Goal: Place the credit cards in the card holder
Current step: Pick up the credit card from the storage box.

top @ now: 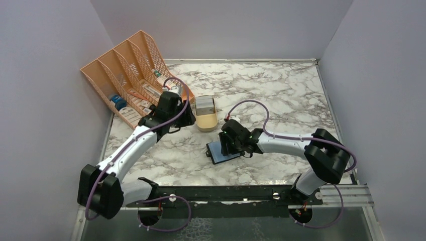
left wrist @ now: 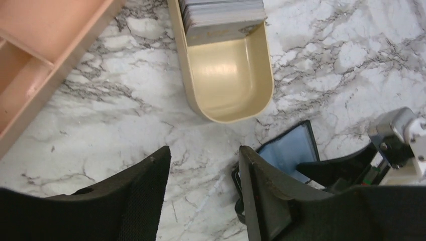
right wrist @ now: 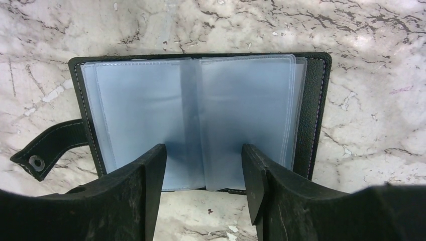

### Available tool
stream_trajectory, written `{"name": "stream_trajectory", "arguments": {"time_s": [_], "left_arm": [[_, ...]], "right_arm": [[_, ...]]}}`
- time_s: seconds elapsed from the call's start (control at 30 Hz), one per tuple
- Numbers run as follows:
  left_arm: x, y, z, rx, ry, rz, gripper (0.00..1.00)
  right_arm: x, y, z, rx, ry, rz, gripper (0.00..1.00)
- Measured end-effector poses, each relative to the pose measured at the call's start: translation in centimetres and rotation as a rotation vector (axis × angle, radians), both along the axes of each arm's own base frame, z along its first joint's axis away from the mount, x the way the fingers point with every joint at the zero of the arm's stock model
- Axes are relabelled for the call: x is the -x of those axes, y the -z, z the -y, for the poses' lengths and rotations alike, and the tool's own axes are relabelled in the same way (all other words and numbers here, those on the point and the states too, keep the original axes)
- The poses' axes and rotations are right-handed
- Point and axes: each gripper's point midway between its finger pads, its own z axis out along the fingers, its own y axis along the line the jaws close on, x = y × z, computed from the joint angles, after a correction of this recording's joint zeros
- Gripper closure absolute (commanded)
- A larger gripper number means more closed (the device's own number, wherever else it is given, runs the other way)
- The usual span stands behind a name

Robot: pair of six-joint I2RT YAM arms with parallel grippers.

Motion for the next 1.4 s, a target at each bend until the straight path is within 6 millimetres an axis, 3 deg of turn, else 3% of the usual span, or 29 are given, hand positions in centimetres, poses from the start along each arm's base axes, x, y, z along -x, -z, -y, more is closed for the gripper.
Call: {"name": "stream_trajectory", "arguments": {"time_s": [0.33, 0.67, 0.9, 1.0, 1.17, 1.27, 1.4], "left_arm": [[-5.3, -0.2, 1.5, -0.088, 0.167, -0.020, 0.46], [-8.5, -1.3, 2.3, -0.255, 0.422, 0.209, 0.46], [-11.2, 1.0, 4.0, -0.377, 0.669, 0.246, 0.43], [-12.1, 3.0, 4.4, -0.439, 0.771, 0.242, 0.41], [-12.1, 5.3, 4.9, -0.540, 0.912, 0.255, 0.35], [-11.9, 5.9, 5.2, -0.596, 0.980, 0.269, 0.20], [-11.9, 6.1, 5.6, -0.656, 1.044, 0.303, 0.18]], "right_arm": [[0.1, 0.0, -0.2, 0.033, -0.034, 0.048, 0.35], [0.4, 0.1, -0.5, 0.053, -0.057, 0.074, 0.32], [0.4, 0.2, -0.5, 0.059, -0.059, 0.079, 0.32], [0.3, 0.2, -0.6, 0.061, -0.061, 0.078, 0.32], [0.3, 0.2, -0.6, 0.066, -0.063, 0.078, 0.32], [0.3, 0.2, -0.6, 0.066, -0.063, 0.078, 0.32], [0.3, 0.2, -0.6, 0.066, -0.063, 0.078, 0.32]]}}
